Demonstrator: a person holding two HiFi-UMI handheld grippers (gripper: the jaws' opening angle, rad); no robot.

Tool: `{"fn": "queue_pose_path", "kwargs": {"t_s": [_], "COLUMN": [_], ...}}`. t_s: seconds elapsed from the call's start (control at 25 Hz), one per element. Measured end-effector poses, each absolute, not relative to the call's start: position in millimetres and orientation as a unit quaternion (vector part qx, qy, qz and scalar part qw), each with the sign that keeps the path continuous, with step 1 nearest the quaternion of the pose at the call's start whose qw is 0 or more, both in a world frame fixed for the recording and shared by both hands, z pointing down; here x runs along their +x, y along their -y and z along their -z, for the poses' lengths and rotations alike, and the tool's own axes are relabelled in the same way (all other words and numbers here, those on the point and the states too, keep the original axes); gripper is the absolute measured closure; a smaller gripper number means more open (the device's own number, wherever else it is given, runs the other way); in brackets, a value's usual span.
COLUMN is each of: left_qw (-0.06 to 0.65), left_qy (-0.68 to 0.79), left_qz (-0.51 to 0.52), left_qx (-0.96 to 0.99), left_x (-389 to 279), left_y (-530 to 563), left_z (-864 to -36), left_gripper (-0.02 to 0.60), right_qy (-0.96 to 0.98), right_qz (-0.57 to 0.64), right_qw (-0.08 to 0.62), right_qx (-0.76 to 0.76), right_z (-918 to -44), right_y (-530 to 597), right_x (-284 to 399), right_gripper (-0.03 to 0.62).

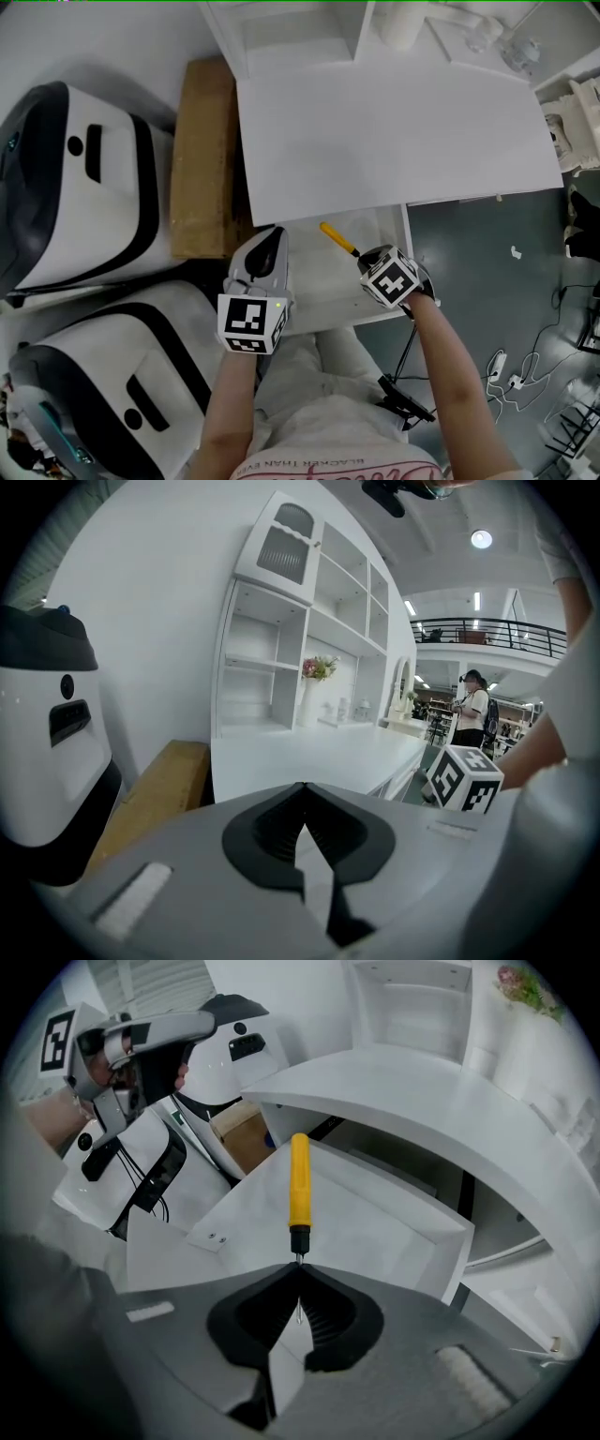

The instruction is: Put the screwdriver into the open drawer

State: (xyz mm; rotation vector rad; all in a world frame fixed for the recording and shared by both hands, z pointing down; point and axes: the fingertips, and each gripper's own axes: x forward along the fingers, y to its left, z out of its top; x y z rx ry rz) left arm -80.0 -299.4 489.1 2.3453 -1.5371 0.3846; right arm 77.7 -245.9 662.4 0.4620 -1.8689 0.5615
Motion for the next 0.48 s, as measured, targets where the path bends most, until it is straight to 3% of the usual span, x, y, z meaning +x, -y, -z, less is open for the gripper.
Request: {"fn": "queue_pose_path", "kwargs": {"t_s": [0.28, 0.48], "left_qw": [0.155, 0.162], "left_qy": [0.540, 0.536], "left_qz": [-0.131, -0.144], "left_qx": [0.817, 0.816], "left_x": [-69.2, -61.9], "left_y": [308.0, 304.7], "left_z": [-487.0, -496.8], "left_gripper": [0.561, 0.561], "right_qy": [0.773, 0.771], "right_qz": [-0.269, -0.222], "right_qw": [0.544, 0.573], "right_qx": [0.182, 0.168], "right_z": [-690.8, -712.3], "right_y": [252.0, 258.5], "right_x": [75.4, 77.8], "right_gripper": [0.582, 0.582]}}
